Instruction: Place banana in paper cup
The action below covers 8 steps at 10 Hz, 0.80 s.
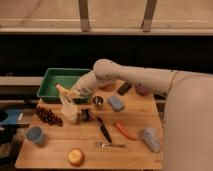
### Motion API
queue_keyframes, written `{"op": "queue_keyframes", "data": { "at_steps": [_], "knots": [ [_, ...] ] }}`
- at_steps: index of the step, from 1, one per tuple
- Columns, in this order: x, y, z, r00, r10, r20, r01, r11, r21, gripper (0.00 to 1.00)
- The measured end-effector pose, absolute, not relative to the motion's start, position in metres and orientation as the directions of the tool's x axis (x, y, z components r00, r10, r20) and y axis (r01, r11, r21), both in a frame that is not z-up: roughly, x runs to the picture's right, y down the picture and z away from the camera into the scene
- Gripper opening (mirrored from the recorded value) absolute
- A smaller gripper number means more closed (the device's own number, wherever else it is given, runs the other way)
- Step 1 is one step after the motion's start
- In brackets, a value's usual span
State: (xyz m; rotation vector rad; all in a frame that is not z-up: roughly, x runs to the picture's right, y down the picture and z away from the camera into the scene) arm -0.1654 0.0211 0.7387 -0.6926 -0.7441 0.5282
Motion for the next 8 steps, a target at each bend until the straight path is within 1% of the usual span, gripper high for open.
{"op": "queue_keyframes", "data": {
  "at_steps": [8],
  "knots": [
    [-0.178, 0.033, 0.764, 0.626, 0.668, 0.403, -0.174, 0.624, -0.762, 0.0]
  ]
}}
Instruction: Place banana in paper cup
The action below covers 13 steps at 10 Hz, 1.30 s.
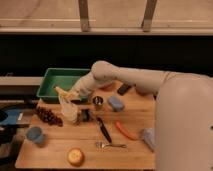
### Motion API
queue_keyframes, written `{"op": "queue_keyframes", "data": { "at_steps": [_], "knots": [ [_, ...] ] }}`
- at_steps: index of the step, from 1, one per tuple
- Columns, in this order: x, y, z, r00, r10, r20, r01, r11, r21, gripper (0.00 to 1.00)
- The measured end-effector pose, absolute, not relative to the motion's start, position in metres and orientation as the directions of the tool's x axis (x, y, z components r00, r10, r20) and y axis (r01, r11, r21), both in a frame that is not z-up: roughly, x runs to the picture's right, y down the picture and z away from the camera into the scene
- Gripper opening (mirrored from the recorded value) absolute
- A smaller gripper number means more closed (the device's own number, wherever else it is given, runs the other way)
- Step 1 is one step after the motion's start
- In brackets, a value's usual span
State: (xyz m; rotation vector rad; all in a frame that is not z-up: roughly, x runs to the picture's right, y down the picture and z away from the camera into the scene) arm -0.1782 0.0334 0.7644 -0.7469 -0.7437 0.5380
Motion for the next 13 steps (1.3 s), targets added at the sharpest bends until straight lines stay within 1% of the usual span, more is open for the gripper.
{"op": "queue_keyframes", "data": {
  "at_steps": [9, 11, 12, 13],
  "knots": [
    [-0.179, 0.065, 0.805, 0.611, 0.716, 0.336, -0.18, 0.539, -0.823, 0.0],
    [-0.18, 0.071, 0.809, 0.607, 0.723, 0.329, -0.174, 0.525, -0.833, 0.01],
    [-0.179, 0.074, 0.809, 0.605, 0.725, 0.328, -0.172, 0.521, -0.836, 0.07],
    [-0.177, 0.078, 0.806, 0.603, 0.727, 0.328, -0.169, 0.519, -0.838, 0.18]
  ]
}}
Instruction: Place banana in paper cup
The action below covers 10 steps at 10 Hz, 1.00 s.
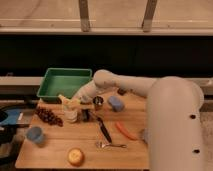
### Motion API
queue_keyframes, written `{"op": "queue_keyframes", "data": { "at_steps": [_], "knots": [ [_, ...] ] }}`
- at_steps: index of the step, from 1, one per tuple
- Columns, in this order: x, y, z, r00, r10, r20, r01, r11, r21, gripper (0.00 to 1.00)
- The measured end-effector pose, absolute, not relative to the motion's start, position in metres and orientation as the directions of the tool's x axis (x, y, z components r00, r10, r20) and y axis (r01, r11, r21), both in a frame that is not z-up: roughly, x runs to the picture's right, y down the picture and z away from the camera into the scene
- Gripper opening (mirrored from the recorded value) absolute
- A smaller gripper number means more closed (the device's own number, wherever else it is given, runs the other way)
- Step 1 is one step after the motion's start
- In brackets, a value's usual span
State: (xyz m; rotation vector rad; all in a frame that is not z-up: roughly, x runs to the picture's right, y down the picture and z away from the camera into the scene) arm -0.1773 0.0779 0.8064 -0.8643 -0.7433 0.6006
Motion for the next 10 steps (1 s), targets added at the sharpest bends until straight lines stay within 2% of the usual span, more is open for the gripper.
{"op": "queue_keyframes", "data": {
  "at_steps": [1, 2, 3, 5, 7, 10],
  "knots": [
    [-0.176, 0.08, 0.804, 0.6, 0.728, 0.331, -0.168, 0.519, -0.838, 0.28],
    [-0.175, 0.081, 0.803, 0.6, 0.728, 0.333, -0.166, 0.52, -0.838, 0.33],
    [-0.172, 0.083, 0.799, 0.596, 0.728, 0.338, -0.166, 0.523, -0.836, 0.48],
    [-0.172, 0.084, 0.796, 0.597, 0.726, 0.342, -0.162, 0.526, -0.835, 0.67],
    [-0.173, 0.084, 0.794, 0.599, 0.722, 0.346, -0.157, 0.53, -0.833, 0.72],
    [-0.174, 0.083, 0.79, 0.603, 0.714, 0.355, -0.15, 0.539, -0.829, 0.72]
  ]
}}
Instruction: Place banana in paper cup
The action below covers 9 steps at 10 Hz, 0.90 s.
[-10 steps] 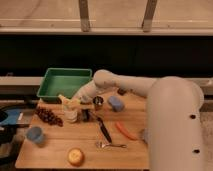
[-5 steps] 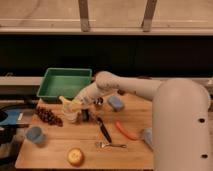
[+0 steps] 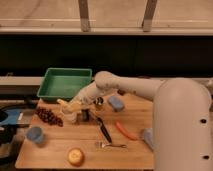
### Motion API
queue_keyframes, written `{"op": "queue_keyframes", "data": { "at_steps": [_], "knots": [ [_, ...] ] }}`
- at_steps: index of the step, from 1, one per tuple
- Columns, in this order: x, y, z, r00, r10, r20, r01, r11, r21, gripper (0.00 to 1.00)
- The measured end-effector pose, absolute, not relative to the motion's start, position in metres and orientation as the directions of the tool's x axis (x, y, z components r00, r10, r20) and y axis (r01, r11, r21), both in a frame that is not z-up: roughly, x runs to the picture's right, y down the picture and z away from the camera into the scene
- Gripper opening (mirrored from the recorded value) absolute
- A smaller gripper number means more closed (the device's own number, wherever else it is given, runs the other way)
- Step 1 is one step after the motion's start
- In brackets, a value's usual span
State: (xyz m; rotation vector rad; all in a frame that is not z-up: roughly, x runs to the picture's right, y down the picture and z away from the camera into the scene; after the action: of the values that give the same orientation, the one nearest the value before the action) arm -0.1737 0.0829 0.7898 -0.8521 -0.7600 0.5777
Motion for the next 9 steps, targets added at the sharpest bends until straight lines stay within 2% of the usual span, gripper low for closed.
{"op": "queue_keyframes", "data": {
  "at_steps": [5, 9],
  "knots": [
    [-0.156, 0.058, 0.768, 0.608, 0.698, 0.378, -0.203, 0.597, -0.776, 0.72],
    [-0.092, 0.011, 0.737, 0.629, 0.704, 0.329, -0.432, 0.669, -0.605, 0.72]
  ]
}}
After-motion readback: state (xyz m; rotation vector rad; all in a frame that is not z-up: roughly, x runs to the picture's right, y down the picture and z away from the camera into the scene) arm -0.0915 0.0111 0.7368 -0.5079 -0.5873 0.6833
